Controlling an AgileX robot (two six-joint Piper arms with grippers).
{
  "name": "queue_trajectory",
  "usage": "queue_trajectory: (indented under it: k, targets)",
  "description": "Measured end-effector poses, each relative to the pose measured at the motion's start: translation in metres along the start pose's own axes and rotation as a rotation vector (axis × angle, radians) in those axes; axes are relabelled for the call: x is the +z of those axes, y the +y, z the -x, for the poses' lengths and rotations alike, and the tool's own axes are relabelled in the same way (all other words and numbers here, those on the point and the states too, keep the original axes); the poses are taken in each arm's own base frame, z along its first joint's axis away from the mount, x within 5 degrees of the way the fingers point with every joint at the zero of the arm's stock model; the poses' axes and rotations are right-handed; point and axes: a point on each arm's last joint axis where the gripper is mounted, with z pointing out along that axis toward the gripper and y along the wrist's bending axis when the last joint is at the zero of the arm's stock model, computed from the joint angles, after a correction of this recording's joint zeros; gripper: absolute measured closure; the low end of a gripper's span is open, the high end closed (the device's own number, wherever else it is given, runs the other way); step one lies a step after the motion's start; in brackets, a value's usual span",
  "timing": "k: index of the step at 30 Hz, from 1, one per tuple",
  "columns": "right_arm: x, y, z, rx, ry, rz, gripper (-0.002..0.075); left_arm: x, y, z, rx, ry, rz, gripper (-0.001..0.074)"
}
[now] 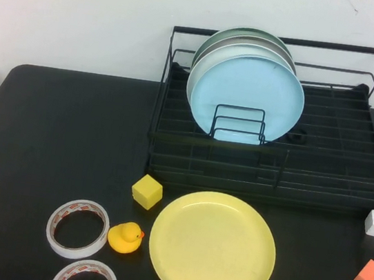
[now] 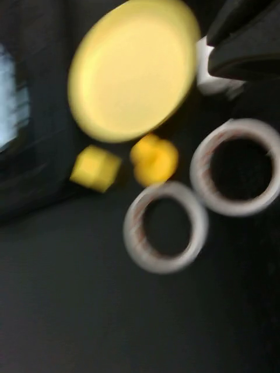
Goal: Place plate on rack
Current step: Pick up the plate from the table
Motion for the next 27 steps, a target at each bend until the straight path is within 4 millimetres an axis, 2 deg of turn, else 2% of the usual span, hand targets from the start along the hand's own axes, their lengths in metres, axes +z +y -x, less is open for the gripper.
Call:
queue_trajectory:
  k: [6, 11, 16, 19, 24, 27]
  targets:
    - [0.0, 0.0, 0.0, 0.0, 0.0, 0.0, 0.0715, 0.028, -0.012, 0.052, 0.138, 0.254, -0.23, 0.0737]
    - [0.0, 0.0, 0.0, 0.0, 0.0, 0.0, 0.0715, 0.067, -0.02, 0.078, 0.23, 0.41, -0.332, 0.0693]
    - [0.0, 0.0, 0.0, 0.0, 0.0, 0.0, 0.0715, 0.109, -0.047, 0.073, 0.414, 0.577, -0.384, 0.0582]
    - [0.0, 0.0, 0.0, 0.0, 0.0, 0.0, 0.0715, 0.129, -0.067, 0.064, 0.542, 0.639, -0.396, 0.0484]
    - [0.0, 0.0, 0.0, 0.0, 0.0, 0.0, 0.0715, 0.155, -0.102, 0.048, 0.743, 0.639, -0.407, 0.0277]
    - [0.0, 0.0, 0.0, 0.0, 0.0, 0.0, 0.0715, 0.17, -0.123, 0.034, 0.828, 0.627, -0.406, 0.0233]
